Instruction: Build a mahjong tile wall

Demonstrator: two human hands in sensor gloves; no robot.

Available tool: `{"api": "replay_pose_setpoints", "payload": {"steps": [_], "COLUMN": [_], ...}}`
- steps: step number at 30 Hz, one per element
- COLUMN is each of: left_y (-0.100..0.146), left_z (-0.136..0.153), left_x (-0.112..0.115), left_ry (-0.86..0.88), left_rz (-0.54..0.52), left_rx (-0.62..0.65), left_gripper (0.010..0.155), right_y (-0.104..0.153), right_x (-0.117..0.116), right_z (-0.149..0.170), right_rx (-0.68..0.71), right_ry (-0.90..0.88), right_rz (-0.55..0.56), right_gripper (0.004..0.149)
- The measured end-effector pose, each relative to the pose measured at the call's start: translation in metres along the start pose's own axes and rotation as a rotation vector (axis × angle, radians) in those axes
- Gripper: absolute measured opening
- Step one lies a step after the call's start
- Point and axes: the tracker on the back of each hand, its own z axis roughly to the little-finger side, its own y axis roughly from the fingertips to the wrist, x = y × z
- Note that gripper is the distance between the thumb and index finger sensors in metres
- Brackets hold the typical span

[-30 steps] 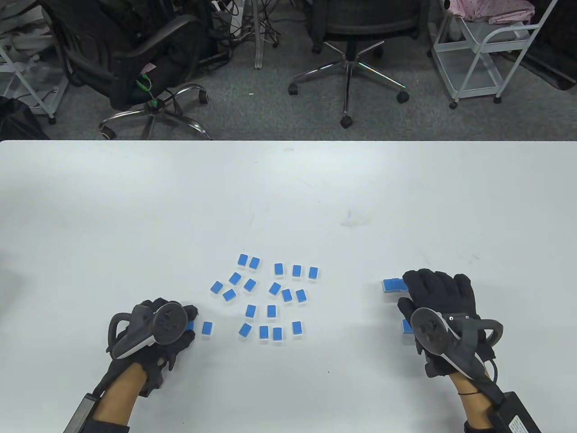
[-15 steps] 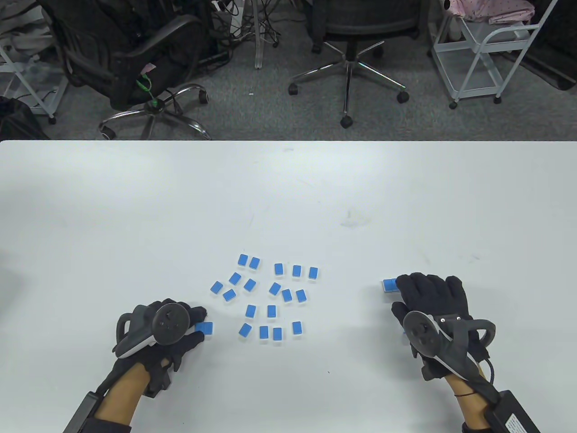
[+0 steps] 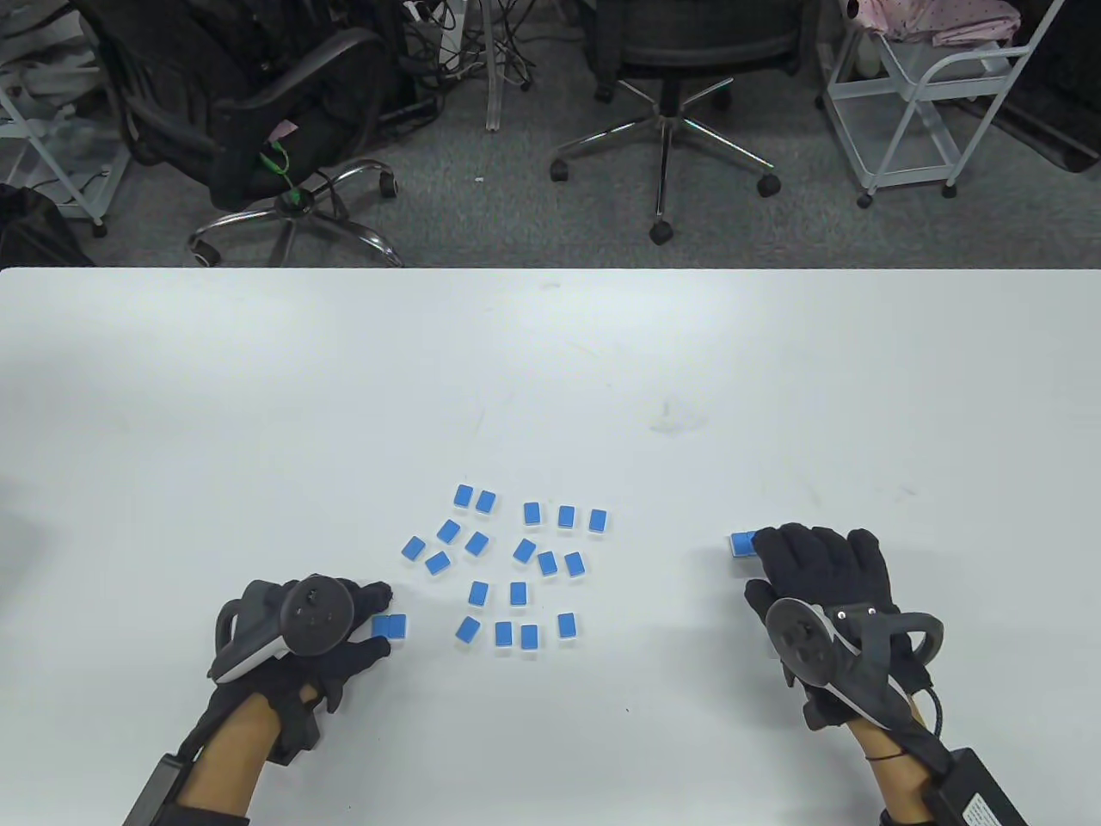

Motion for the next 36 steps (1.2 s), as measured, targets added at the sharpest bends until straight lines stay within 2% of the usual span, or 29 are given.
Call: {"api": "replay_pose_setpoints", "payload": {"steps": [3, 6, 8, 12, 15, 17, 20, 24, 29, 31, 36], "left_y": [0.003, -0.004, -0.015, -0.047, -0.068, -0.081, -0.091, -0.093, -0.088, -0.082, -0.046], "left_z": [0.014, 0.023, 0.020, 0.001, -0.016, -0.025, -0.030, -0.031, -0.024, -0.017, 0.013], "left_x": [-0.004, -0.008, -0.014, -0.022, -0.023, -0.023, -0.020, -0.017, -0.017, -0.018, -0.021], "left_ry": [0.126, 0.150, 0.101, -0.054, -0.116, -0.173, -0.218, -0.252, -0.206, -0.240, -0.153], "left_rz": [-0.015, -0.047, -0.062, 0.002, 0.038, 0.025, 0.049, 0.014, -0.006, 0.007, 0.022], "left_rx": [-0.044, -0.083, -0.094, -0.097, -0.083, -0.050, -0.070, -0.054, -0.077, -0.097, -0.155], "left_gripper": [0.063, 0.061, 0.058, 0.059, 0.062, 0.063, 0.062, 0.053, 0.054, 0.055, 0.057], "right_y": [0.002, 0.001, -0.001, 0.000, 0.000, -0.001, -0.002, -0.002, -0.003, -0.002, -0.002], "right_x": [0.003, 0.004, 0.003, 0.001, 0.002, 0.002, 0.001, 0.001, 0.000, 0.001, 0.002], "right_z": [-0.001, -0.002, -0.002, -0.002, -0.001, 0.001, 0.002, 0.003, 0.003, 0.003, 0.002], "right_rx": [-0.001, -0.003, 0.003, 0.005, -0.002, -0.009, -0.011, -0.010, -0.001, 0.002, 0.012], "right_ry": [-0.004, -0.012, -0.012, -0.008, -0.004, -0.012, -0.009, -0.007, -0.003, -0.006, -0.007], "right_rz": [0.013, 0.020, 0.025, 0.004, 0.010, 0.009, 0.001, -0.001, -0.018, -0.020, -0.009], "right_gripper": [0.057, 0.057, 0.057, 0.057, 0.056, 0.057, 0.056, 0.056, 0.056, 0.056, 0.056]}}
